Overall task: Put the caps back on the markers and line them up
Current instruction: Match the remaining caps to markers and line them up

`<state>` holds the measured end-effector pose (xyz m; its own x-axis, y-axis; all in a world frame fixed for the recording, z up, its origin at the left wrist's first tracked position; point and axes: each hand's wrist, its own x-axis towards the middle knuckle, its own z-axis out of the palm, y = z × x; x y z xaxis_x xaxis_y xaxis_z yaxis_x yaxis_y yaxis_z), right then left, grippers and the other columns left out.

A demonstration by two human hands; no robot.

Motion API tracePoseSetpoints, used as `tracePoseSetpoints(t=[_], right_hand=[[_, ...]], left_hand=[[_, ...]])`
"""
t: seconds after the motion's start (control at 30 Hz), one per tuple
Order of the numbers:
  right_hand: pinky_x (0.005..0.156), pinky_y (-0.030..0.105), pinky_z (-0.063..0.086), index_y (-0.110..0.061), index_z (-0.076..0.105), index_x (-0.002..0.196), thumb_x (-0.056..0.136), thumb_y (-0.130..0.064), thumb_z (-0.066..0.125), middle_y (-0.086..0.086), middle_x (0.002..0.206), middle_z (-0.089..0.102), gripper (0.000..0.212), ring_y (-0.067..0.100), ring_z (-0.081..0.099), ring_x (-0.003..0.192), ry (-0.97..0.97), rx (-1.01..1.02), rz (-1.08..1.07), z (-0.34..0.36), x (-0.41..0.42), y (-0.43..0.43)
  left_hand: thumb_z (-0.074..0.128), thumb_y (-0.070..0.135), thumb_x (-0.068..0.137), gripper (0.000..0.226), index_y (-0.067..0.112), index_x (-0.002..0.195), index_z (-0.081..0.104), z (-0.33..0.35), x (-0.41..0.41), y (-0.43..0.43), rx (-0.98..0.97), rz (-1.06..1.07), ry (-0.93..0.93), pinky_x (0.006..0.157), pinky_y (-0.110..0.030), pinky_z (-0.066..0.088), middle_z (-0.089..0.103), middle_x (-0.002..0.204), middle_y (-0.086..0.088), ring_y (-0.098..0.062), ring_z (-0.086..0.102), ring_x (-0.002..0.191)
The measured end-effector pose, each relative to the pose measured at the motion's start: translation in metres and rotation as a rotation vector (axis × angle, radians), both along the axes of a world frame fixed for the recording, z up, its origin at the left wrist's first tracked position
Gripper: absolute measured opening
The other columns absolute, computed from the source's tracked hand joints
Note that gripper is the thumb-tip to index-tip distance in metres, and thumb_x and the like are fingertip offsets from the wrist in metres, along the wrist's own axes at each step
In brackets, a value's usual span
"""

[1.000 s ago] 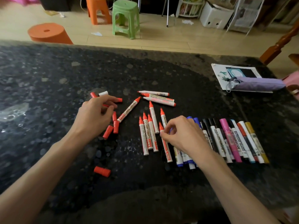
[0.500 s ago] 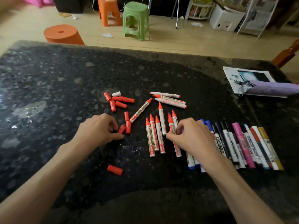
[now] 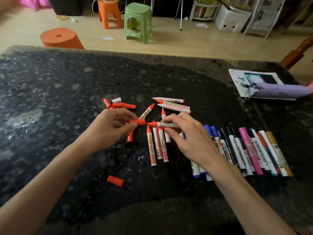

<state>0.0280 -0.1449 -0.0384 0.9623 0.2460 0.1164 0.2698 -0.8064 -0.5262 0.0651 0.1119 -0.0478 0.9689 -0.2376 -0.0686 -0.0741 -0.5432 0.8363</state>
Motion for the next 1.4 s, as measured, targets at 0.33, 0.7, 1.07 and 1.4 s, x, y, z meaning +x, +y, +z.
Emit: tracePoseSetpoints(t=[0.33,0.7,1.07,1.4], right_hand=[[0.086,0.020,0.048,-0.036,0.067,0.127,0.100,-0.034,0.064,-0.014,0.105,0.056,0.026,0.002,0.056,0.101,-0.061,-0.012,-0.004,-0.005,0.003,-0.001],[0.072,0.037,0.055,-0.025,0.075,0.125,0.099,-0.030,0.067,-0.008,0.093,0.066,0.028,0.011,0.062,0.088,-0.202,0.015,-0.049,-0.010,-0.004,0.006],[0.072,0.025,0.051,-0.033,0.076,0.103,0.093,-0.049,0.070,-0.016,0.092,0.063,0.020,0.001,0.061,0.084,-0.054,0.018,-0.197,0.001,-0.010,-0.015],[0.073,0.020,0.050,-0.039,0.071,0.109,0.095,-0.039,0.072,-0.019,0.094,0.068,0.014,-0.005,0.063,0.089,0.237,0.010,-0.192,0.017,-0.023,-0.049]], left_hand=[[0.073,0.022,0.092,0.012,0.026,0.104,0.074,0.000,-0.001,-0.013,-0.019,-0.049,0.001,0.065,-0.022,0.055,0.073,0.089,0.004,-0.011,0.072,0.070],[0.064,0.022,0.098,0.021,0.040,0.101,0.074,-0.002,-0.014,-0.036,-0.010,-0.080,-0.159,0.068,-0.022,0.055,0.072,0.072,0.003,-0.013,0.069,0.070],[0.067,0.017,0.097,0.051,0.031,0.144,0.053,-0.005,-0.012,-0.051,-0.112,-0.067,-0.128,0.087,-0.027,0.058,0.071,0.113,0.015,0.000,0.070,0.100],[0.068,0.030,0.095,0.044,0.039,0.137,0.060,-0.003,-0.014,-0.069,-0.023,-0.216,-0.142,0.080,-0.020,0.054,0.067,0.118,0.021,0.004,0.065,0.105]])
